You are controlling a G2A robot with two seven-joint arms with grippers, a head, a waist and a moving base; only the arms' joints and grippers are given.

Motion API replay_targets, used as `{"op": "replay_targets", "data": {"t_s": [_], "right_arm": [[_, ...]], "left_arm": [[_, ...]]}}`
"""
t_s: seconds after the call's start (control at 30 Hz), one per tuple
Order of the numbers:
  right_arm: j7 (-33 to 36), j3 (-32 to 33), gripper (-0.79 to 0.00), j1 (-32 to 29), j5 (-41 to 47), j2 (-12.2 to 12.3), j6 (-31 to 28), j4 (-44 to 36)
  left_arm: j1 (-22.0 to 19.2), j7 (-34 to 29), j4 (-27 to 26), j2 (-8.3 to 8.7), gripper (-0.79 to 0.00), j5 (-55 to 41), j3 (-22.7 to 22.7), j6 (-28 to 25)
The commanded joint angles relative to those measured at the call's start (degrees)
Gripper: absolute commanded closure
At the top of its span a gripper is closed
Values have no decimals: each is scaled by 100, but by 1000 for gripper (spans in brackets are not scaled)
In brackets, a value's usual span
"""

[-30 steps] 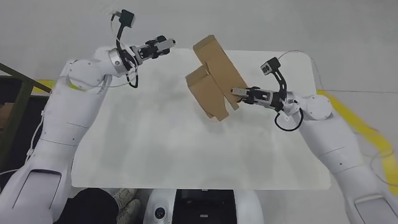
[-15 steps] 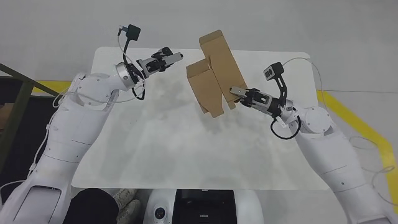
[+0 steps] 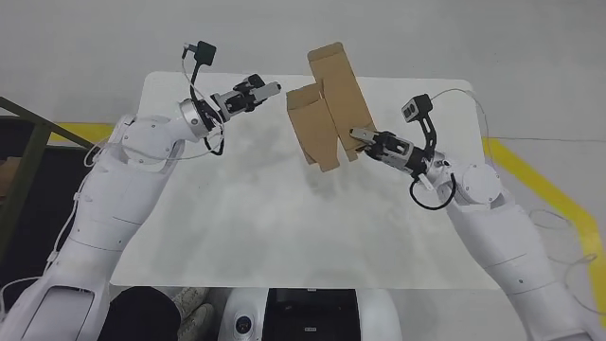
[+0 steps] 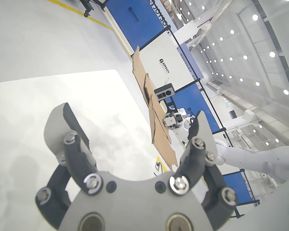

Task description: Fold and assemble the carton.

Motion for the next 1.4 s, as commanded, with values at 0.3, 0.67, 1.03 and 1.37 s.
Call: {"op": "replay_targets", "data": {"t_s": [0.3,0.67,1.03,1.37], "right_arm": [[-1055,-246,0,0,78,-168,675,-315],[-1767,-210,0,-189,-167,-254,751,-706],[-1887,-111,0,-311,-306,-302,829,-768],[-1783,-51,-403,-369,-374,-344,939,-783]], "left_arm": [[-26,269,114,-134,-785,-141,332,-2],[-370,161,559,-350,-773,-626,855,155],[-491,6,639,-442,0,-844,915,244],[-556,-80,663,-502,0,-884,907,273]]}}
